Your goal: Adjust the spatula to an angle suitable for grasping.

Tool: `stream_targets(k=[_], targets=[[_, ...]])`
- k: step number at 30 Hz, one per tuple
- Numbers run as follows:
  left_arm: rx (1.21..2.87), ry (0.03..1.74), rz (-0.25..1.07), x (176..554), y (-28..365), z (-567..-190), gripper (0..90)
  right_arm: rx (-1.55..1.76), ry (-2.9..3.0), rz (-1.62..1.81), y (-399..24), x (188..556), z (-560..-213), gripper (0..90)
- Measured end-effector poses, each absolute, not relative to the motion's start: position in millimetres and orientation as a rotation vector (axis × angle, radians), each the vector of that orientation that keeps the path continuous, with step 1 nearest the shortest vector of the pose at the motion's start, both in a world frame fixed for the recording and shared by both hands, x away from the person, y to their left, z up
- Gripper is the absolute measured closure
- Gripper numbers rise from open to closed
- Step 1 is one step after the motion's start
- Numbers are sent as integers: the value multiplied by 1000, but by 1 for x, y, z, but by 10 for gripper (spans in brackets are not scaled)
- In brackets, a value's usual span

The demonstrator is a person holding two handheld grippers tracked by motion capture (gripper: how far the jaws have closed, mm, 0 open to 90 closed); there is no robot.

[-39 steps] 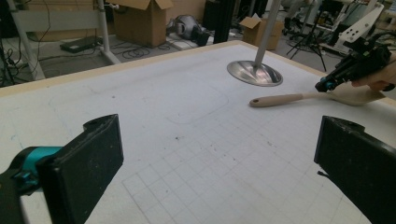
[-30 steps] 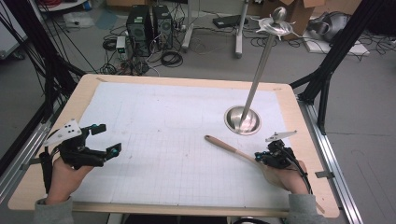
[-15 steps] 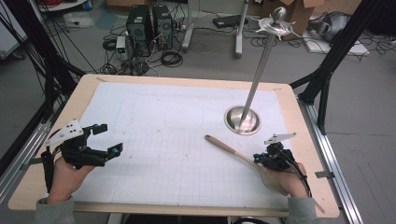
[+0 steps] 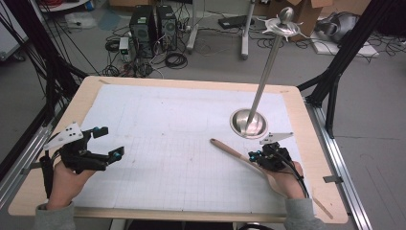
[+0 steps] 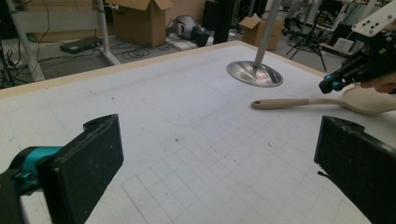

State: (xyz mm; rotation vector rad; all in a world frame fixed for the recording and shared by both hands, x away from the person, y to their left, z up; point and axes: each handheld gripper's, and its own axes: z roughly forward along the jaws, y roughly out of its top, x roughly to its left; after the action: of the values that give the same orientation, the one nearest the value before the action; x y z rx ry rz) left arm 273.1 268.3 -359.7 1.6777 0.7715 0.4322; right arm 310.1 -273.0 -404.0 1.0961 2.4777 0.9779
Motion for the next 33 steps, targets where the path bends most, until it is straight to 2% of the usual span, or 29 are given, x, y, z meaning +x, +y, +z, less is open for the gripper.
stream_targets(k=[20, 33], targets=[[1670, 779, 436, 271, 273, -359, 17, 960, 2565, 983, -212, 330, -418, 900], [1665, 785, 438, 270, 276, -359, 17, 968, 2577, 961, -201, 345, -432, 900]])
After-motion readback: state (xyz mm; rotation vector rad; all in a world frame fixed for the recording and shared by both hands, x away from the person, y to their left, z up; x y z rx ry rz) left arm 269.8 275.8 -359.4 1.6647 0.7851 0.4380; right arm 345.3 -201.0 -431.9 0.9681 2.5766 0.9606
